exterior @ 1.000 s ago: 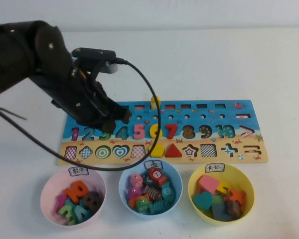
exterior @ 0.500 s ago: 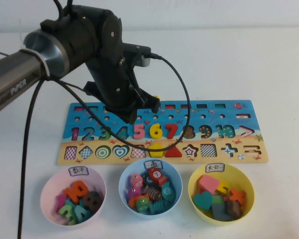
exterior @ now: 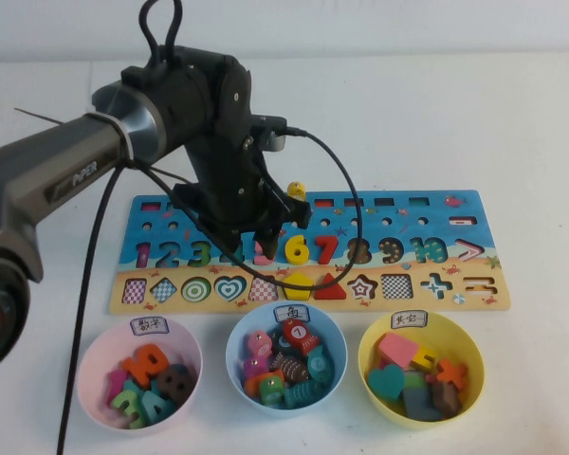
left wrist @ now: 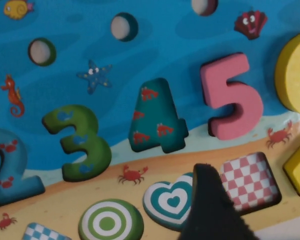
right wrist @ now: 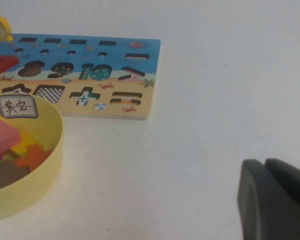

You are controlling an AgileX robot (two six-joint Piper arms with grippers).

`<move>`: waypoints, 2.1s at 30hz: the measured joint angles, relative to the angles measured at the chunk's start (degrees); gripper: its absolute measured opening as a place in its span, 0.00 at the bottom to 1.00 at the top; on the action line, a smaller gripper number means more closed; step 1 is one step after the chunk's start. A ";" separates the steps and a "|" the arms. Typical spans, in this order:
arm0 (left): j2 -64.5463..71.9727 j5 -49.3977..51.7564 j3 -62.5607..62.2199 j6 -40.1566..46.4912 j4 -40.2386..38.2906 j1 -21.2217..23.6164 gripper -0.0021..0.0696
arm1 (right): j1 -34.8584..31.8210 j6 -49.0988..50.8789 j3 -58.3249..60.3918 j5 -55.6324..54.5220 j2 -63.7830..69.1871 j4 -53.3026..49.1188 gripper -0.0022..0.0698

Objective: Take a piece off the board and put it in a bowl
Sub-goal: Pick up the "number 5"

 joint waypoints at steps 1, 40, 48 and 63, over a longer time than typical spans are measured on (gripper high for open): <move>0.28 -0.15 0.00 -0.65 0.16 0.00 0.51 | 0.00 0.00 0.00 0.00 0.00 0.00 0.01; 5.80 -1.21 -6.01 -3.92 0.57 0.00 0.51 | 0.00 0.00 0.00 0.00 0.00 0.00 0.01; 7.45 0.91 -6.01 -3.92 0.57 0.00 0.51 | 0.00 0.00 0.00 0.00 0.00 0.00 0.01; 8.08 -0.81 -6.01 -3.92 0.57 0.00 0.51 | 0.00 0.00 0.00 0.00 0.00 0.00 0.01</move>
